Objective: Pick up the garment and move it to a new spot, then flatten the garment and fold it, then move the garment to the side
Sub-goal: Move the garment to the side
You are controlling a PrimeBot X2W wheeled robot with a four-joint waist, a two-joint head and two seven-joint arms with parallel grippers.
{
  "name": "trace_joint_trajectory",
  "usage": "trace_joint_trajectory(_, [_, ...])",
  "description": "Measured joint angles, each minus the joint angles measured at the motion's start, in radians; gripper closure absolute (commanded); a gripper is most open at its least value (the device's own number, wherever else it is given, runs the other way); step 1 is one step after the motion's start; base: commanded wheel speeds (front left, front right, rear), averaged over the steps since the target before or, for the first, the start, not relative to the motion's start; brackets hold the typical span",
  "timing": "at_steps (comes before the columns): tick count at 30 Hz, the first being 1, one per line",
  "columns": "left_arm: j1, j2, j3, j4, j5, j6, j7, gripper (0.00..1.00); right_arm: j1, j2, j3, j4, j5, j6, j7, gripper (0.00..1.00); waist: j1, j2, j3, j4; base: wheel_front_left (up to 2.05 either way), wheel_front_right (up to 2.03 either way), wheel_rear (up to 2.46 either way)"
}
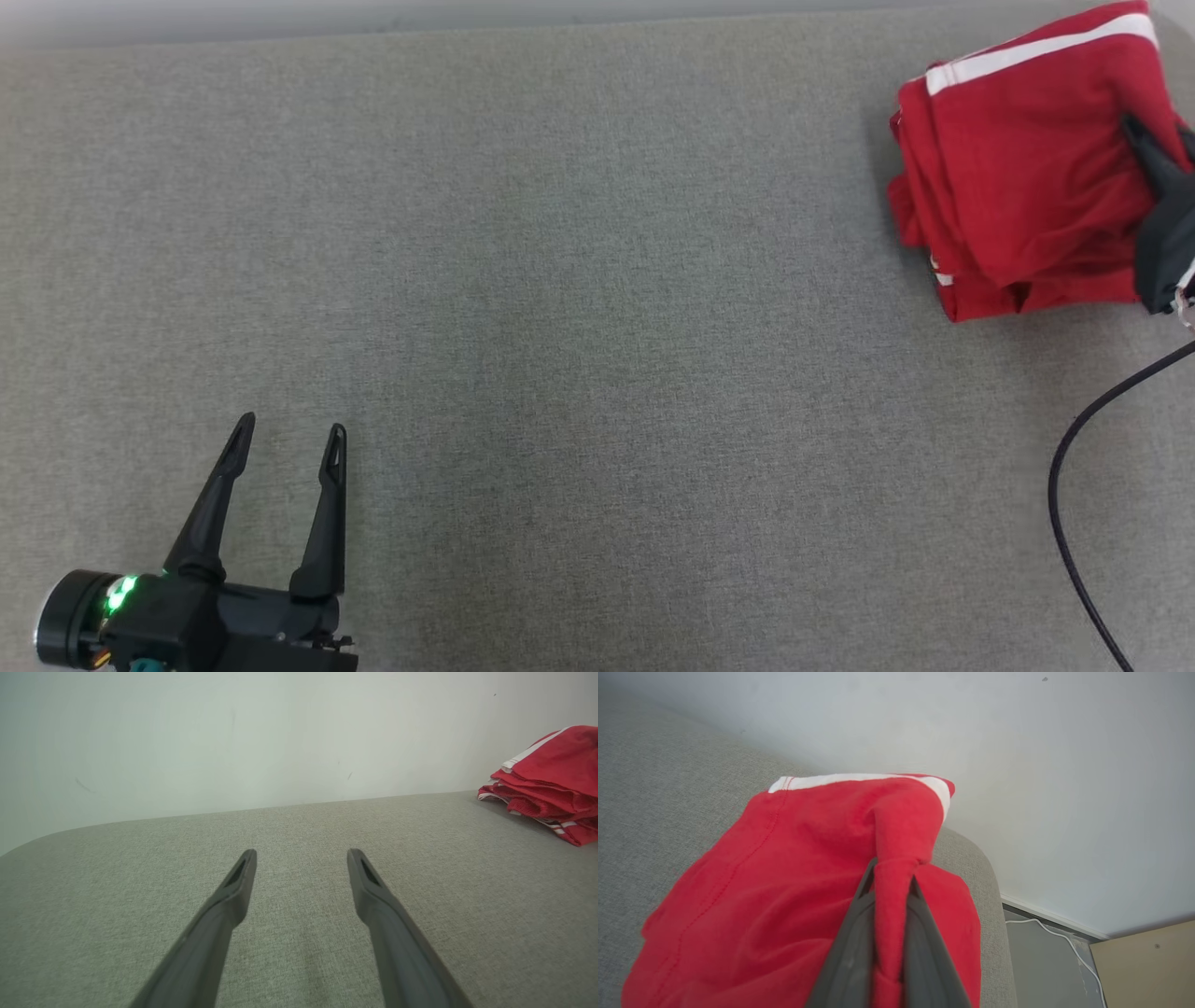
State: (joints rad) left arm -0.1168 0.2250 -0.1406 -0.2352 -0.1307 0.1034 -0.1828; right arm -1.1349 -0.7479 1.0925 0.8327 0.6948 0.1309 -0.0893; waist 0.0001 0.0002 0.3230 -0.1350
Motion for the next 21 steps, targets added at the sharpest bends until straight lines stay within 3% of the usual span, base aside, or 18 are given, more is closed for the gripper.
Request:
trace_joint_trajectory(10, [0.000,0.026,0.005,-0.049,0.007,0.004,0.025,0.00,-0.078,-0.072,0.093,0.046,0.050,0.000,0.007,1.00,0.0000,0.0000,0.039,-0.011,0.00,0.00,0.00])
trace_joint_trajectory(19, [0.000,0.037,0.012,-0.066,0.008,0.016,0.032,0.00,-0.107,-0.055,0.139,0.122,0.078,0.000,0.006,1.00,0.0000,-0.0001,0.070,-0.010,0.00,0.00,0.00])
trace_joint_trajectory(20, [0.000,0.037,0.012,-0.066,0.008,0.017,0.032,0.00,-0.107,-0.050,0.141,0.133,0.078,0.000,0.010,0.76,-0.0001,-0.0001,0.070,-0.011,0.00,0.00,0.00])
trace_joint_trajectory(21, [0.000,0.037,0.012,-0.066,0.008,0.019,0.032,0.00,-0.110,-0.047,0.144,0.146,0.077,0.000,0.010,0.26,0.0000,-0.0001,0.071,-0.011,0.00,0.00,0.00])
